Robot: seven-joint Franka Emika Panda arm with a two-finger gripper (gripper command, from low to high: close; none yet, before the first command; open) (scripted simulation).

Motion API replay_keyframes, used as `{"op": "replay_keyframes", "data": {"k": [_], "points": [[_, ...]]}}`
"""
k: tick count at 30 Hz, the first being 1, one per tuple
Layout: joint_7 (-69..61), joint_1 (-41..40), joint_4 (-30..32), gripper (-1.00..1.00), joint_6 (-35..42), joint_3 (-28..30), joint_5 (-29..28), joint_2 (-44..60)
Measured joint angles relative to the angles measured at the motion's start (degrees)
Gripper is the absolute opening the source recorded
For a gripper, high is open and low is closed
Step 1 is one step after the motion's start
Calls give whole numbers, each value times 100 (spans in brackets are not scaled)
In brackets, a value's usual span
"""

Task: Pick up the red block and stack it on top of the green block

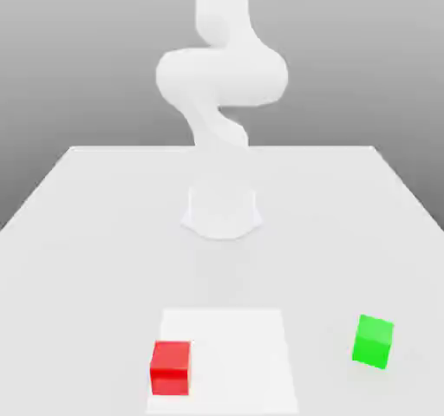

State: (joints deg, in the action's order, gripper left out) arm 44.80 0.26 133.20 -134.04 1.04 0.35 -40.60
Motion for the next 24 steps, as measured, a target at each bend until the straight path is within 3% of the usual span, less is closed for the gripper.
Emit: {"op": "replay_keyframes", "data": {"k": [24], "points": [[-939, -157, 1297, 0, -2230, 586, 288, 5012]]}}
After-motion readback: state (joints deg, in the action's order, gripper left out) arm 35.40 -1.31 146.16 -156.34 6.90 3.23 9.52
